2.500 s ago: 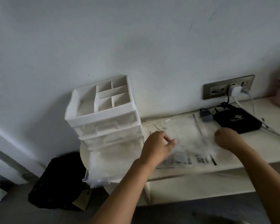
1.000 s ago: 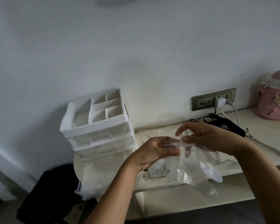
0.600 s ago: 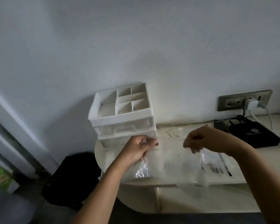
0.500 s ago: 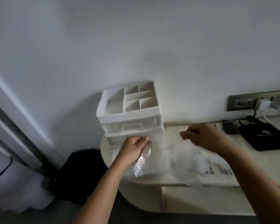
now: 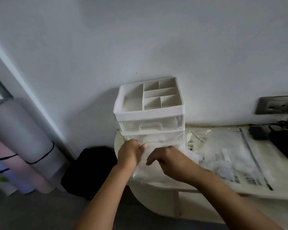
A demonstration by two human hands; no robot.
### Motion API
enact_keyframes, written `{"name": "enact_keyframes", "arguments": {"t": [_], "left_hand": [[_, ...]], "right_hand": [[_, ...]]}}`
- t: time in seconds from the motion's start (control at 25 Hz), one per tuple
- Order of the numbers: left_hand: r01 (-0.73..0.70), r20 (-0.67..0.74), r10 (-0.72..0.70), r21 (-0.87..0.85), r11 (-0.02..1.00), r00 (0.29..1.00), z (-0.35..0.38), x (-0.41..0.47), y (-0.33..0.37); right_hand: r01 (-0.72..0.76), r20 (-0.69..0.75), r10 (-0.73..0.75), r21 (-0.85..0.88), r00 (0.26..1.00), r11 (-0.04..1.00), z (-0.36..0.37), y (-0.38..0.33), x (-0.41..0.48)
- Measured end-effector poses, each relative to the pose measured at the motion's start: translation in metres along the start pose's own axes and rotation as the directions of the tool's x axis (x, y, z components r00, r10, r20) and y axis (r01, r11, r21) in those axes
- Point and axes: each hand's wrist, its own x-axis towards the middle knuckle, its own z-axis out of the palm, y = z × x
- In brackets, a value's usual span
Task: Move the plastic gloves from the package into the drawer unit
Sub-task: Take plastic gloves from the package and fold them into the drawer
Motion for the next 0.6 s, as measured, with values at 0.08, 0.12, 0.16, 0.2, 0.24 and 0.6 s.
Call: {"name": "enact_keyframes", "arguments": {"t": [0.08, 0.12, 0.16, 0.2, 0.24, 0.6], "left_hand": [[-0.029, 0.000, 0.029, 0.086, 0.996, 1.000, -0.002, 0.002, -0.004], [-0.040, 0.001, 0.040, 0.123, 0.992, 0.999, -0.003, 0.002, -0.005], [-0.049, 0.002, 0.050, 0.158, 0.986, 0.999, -0.002, 0.003, -0.006], [-0.056, 0.004, 0.056, 0.196, 0.979, 0.998, -0.002, 0.003, -0.006], [-0.063, 0.001, 0.064, 0.231, 0.971, 0.998, -0.002, 0.002, -0.005], [-0.104, -0.082, 0.125, 0.224, 0.969, 0.989, 0.005, -0.031, 0.026]], "right_hand": [[-0.102, 0.123, 0.105, -0.030, 0.987, 0.994, 0.014, 0.006, 0.006], [-0.145, 0.183, 0.148, -0.032, 0.972, 0.989, 0.019, 0.009, 0.008], [-0.167, 0.235, 0.170, -0.031, 0.957, 0.985, 0.024, 0.012, 0.010], [-0.178, 0.263, 0.181, -0.037, 0.948, 0.983, 0.029, 0.015, 0.012], [-0.190, 0.273, 0.198, -0.053, 0.942, 0.980, 0.033, 0.018, 0.013], [-0.214, 0.370, 0.259, -0.160, 0.892, 0.964, 0.046, 0.034, 0.027]]}}
